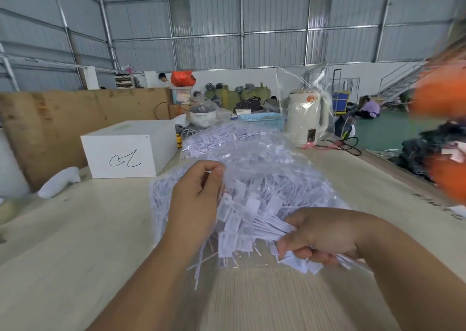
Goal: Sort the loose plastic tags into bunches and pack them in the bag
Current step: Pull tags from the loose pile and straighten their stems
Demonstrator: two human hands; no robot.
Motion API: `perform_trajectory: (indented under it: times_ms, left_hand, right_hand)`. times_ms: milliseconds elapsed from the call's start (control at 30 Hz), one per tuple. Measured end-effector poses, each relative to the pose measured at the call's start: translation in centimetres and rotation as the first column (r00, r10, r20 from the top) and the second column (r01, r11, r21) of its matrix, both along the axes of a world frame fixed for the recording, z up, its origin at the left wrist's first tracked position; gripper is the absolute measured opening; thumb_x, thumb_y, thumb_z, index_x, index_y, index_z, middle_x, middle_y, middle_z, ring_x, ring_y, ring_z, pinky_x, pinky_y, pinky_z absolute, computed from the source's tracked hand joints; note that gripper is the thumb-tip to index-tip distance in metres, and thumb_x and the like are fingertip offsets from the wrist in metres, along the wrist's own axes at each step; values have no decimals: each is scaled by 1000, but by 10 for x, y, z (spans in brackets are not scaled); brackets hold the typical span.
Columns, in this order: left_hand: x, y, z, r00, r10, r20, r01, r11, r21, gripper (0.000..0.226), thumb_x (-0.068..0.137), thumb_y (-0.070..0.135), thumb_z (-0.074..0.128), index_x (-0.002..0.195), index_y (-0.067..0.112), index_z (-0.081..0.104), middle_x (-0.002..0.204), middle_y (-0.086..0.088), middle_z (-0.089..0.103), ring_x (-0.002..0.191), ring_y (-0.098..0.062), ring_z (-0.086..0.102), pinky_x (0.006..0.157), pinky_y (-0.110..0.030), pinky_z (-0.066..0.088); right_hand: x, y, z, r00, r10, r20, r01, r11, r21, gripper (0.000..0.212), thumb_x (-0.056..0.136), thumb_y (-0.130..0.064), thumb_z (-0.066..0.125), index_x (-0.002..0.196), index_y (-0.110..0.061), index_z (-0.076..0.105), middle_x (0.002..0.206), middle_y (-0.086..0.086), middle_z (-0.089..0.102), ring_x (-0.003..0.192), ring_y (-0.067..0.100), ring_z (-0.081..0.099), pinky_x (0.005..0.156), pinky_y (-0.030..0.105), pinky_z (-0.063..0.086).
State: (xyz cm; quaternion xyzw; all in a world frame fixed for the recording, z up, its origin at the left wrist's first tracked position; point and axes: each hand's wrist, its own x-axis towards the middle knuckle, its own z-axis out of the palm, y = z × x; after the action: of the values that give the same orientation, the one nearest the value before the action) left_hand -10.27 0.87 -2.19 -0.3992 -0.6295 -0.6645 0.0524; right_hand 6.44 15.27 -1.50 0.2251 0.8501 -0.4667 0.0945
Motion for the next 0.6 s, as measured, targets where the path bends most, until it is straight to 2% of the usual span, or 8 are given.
perform_trajectory:
  times_ms: [67,133,267,333,433,533,600]
  left_hand:
    - [7,-2,3,999,0,-52,2,1000,29,20,99,21,53,84,28,65,61,12,57,54,1,49,55,-8,39]
    - [14,-4,5,982,46,-181,-42,999,28,19,99,21,53,85,28,63,65,12,58,59,1,51,58,-7,38]
    - [23,-7,7,850,167,-500,-162,985,54,16,97,19,53,94,14,69,76,16,60,70,0,54,67,-10,41]
    - [27,-6,5,830,123,-544,-126,992,32,18,96,19,53,95,11,69,80,8,65,72,-5,56,68,-17,45]
    - [32,-2,2,819,24,-574,-73,995,-63,19,97,20,51,94,11,67,75,13,57,68,-4,52,65,-18,41]
    - [34,0,-2,833,-46,-551,-44,988,-149,24,98,28,45,95,14,65,64,16,47,58,-6,45,56,-23,39]
    - [34,0,-3,834,-78,-546,-27,983,-182,26,99,32,42,94,17,63,57,15,42,53,-8,42,52,-28,39]
  right_hand:
    - [-1,2,-1,995,-80,-56,78,996,-44,28,87,-23,68,66,-18,51,55,-1,47,38,11,35,40,19,28]
    - [-3,1,-2,978,-162,-128,149,983,-107,24,90,-18,66,74,-13,48,53,0,46,36,12,33,39,19,26]
    - [-9,3,-1,885,-374,-278,307,917,-256,24,93,-12,60,73,-12,45,50,0,44,37,12,31,37,19,25]
    - [-13,4,-1,807,-484,-338,360,857,-369,22,94,-12,59,78,-12,43,50,0,44,37,11,30,36,19,25]
    - [-28,-3,-5,754,-538,-376,336,808,-484,22,93,-7,59,75,-10,47,51,3,44,38,13,33,35,22,28]
    - [-48,-9,-8,723,-530,-442,358,836,-416,27,87,3,55,61,-4,51,53,12,43,42,19,37,38,26,34]
    - [-61,-10,-3,709,-524,-472,398,850,-345,30,85,7,52,57,-3,50,52,12,44,43,21,40,41,26,35]
